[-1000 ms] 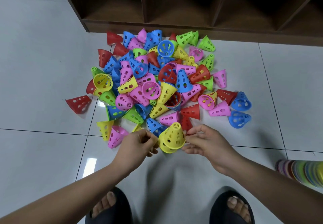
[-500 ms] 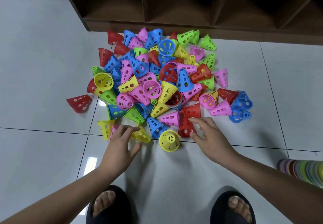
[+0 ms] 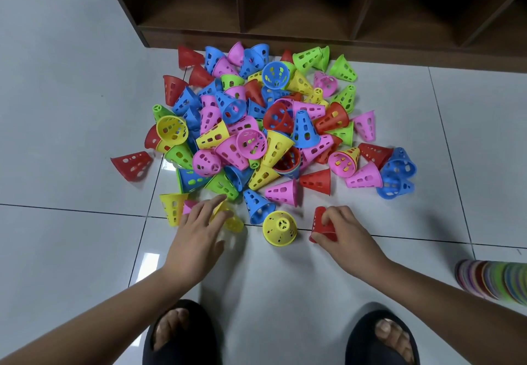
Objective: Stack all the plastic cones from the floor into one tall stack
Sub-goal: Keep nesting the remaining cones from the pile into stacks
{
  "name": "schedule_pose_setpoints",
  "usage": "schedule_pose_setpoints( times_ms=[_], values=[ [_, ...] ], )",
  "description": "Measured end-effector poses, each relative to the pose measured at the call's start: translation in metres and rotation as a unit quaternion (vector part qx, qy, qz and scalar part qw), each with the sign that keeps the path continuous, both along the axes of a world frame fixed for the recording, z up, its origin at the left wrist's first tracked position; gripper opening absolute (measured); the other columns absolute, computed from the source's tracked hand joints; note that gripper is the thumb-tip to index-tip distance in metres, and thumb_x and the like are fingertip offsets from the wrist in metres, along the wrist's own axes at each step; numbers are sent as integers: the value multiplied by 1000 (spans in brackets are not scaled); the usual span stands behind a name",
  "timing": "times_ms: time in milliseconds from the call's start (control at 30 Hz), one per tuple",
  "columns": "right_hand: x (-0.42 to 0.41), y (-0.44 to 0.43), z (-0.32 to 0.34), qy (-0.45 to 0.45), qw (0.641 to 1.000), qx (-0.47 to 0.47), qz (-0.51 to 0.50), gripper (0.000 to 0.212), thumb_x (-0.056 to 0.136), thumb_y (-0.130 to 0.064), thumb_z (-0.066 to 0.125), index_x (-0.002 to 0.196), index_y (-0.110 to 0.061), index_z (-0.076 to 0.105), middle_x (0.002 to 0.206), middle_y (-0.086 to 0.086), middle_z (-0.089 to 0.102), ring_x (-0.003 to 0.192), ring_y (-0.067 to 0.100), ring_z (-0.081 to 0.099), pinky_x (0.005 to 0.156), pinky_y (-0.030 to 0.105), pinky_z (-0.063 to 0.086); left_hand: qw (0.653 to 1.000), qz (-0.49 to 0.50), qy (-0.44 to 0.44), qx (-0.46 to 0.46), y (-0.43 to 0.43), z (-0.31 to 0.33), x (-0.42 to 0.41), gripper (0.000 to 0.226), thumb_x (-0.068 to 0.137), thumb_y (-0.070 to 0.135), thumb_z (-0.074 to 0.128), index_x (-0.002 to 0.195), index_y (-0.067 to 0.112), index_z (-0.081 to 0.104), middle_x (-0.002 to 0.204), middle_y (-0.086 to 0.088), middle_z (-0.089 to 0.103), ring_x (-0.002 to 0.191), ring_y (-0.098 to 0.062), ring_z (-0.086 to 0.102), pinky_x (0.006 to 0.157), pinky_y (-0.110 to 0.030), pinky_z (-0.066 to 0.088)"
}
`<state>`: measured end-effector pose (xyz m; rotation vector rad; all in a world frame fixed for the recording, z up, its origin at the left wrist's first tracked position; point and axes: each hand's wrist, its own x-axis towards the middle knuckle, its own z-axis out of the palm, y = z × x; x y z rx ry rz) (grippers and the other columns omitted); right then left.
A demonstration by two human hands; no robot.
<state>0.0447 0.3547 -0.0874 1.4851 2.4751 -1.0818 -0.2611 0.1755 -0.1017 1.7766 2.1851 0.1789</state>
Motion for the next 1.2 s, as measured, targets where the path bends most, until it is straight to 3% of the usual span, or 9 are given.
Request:
schedule_pose_setpoints(
  times_ms=[133, 267, 467, 633, 800, 900, 1033, 1100, 1200],
  values=[
    [-2, -2, 2, 2, 999, -23, -40, 40, 84, -35, 80, 103, -36, 45, 111, -12, 47, 87, 17, 65, 81, 45, 57, 999, -24, 40, -10, 11, -1, -8, 77, 65, 18, 90, 136, 28, 60, 153, 2, 54, 139, -29, 51, 96, -46, 48],
    [-3, -1, 0, -24, 991, -97, -89, 68, 77, -32, 82, 132, -37, 42, 125, -3, 52, 103, 18, 63, 89, 37, 54, 998, -25, 55, -1, 17, -10, -14, 74, 63, 15, 90, 131, 25, 65, 130, 2, 64, 121, -30, 57, 87, -44, 48],
    [3, -1, 2, -60, 982, -160, -79, 97, 66, -39, 81, 151, -40, 34, 138, -4, 50, 114, 18, 62, 93, 35, 56, 999, -2, 10, 37, 17, -10, -13, 61, 77, 42, 85, 132, 26, 65, 123, 2, 63, 107, -27, 57, 85, -41, 52],
    [-18, -2, 31, 124, 963, -185, -154, 90, 63, -43, 85, 142, -50, 45, 131, -12, 61, 106, -1, 67, 91, 27, 55, 989, 66, -91, 93, 20, 13, -7, 50, 90, 50, 78, 133, 26, 65, 117, 8, 59, 101, -17, 58, 84, -33, 52],
    [-37, -14, 70, 267, 946, -136, -123, 81, 80, -21, 91, 141, -51, 47, 134, -15, 60, 119, 6, 63, 100, 27, 53, 968, 124, -179, 125, 29, 43, 6, 44, 88, 48, 78, 125, 29, 63, 113, 15, 58, 99, -6, 57, 79, -22, 46],
    [-45, -23, 84, 285, 948, -121, -74, 85, 80, -17, 92, 146, -46, 46, 137, -16, 58, 125, 8, 59, 99, 19, 50, 934, 171, -278, 147, 36, 64, 20, 38, 86, 50, 74, 117, 32, 60, 110, 15, 65, 104, -10, 64, 83, -28, 52],
    [-51, -32, 83, 256, 960, -109, -37, 88, 79, -17, 92, 149, -45, 46, 142, -25, 56, 132, -9, 51, 97, 2, 40, 887, 181, -382, 184, 42, 89, 37, 30, 93, 38, 75, 116, 30, 57, 111, 10, 72, 109, -18, 69, 90, -27, 54],
    [-50, -33, 77, 222, 971, -90, -8, 88, 79, -21, 92, 146, -52, 45, 143, -31, 53, 134, -12, 48, 100, 3, 38, 875, 163, -411, 196, 44, 98, 46, 31, 95, 36, 75, 119, 28, 55, 111, 11, 72, 109, -18, 70, 91, -23, 53],
    [-46, -30, 67, 183, 981, -61, 31, 80, 78, -27, 91, 144, -46, 49, 143, -26, 56, 136, -2, 50, 109, 20, 44, 887, 118, -401, 196, 42, 98, 58, 35, 97, 30, 79, 123, 23, 56, 113, 16, 68, 109, -14, 68, 91, -16, 49]
  ],
)
